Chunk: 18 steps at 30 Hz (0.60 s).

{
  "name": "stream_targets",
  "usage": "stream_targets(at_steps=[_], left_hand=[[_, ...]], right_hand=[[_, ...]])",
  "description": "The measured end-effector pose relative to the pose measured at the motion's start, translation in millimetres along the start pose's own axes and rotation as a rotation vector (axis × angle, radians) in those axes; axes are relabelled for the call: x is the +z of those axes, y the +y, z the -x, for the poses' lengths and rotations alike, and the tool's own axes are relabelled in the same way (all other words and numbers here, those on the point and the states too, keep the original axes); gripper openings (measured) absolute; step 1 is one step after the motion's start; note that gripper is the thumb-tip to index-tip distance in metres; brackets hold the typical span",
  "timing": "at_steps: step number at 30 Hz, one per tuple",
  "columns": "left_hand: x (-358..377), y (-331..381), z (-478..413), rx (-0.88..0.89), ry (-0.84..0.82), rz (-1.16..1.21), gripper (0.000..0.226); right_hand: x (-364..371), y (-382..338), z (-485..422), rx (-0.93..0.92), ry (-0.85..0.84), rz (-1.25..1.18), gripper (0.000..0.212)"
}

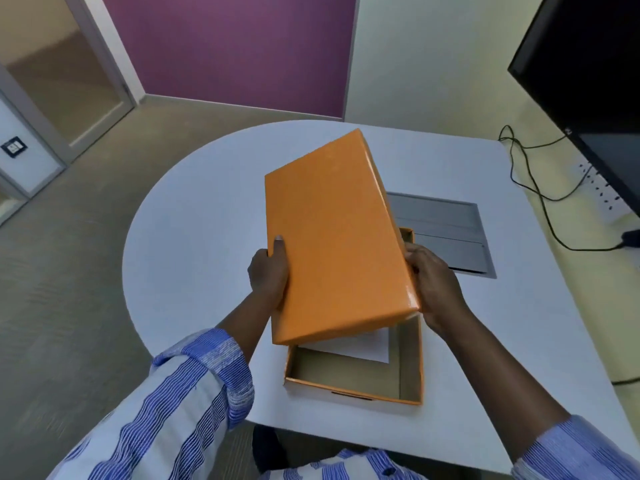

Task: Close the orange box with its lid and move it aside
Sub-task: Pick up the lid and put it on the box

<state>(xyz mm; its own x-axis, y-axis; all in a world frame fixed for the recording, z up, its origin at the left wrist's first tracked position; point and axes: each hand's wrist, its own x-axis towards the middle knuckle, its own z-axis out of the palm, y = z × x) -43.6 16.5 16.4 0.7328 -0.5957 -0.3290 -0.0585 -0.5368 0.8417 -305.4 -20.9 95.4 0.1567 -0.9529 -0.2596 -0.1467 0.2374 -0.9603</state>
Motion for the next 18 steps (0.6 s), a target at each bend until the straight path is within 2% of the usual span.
stream_targets(at_steps=[3,6,9,18], left_hand=[[19,2,17,0.049,-0.028,-0.139,0.073],[36,0,32,0.076,-0.031,-0.336,0.076],[45,-6,41,0.110,-0.030,-0.475,0.080],[53,-13,56,0.111,-0.046,-0.615,0.084]], right_hand=[[-19,24,7,-0.007,0.097,0.158,0.023],[-34,52,16,0.023,0.115,0.247,0.021],[-42,80,25,0.083,0.107,0.321,0.036],[-36,131,52,0.266,0.052,0.223,0.056]])
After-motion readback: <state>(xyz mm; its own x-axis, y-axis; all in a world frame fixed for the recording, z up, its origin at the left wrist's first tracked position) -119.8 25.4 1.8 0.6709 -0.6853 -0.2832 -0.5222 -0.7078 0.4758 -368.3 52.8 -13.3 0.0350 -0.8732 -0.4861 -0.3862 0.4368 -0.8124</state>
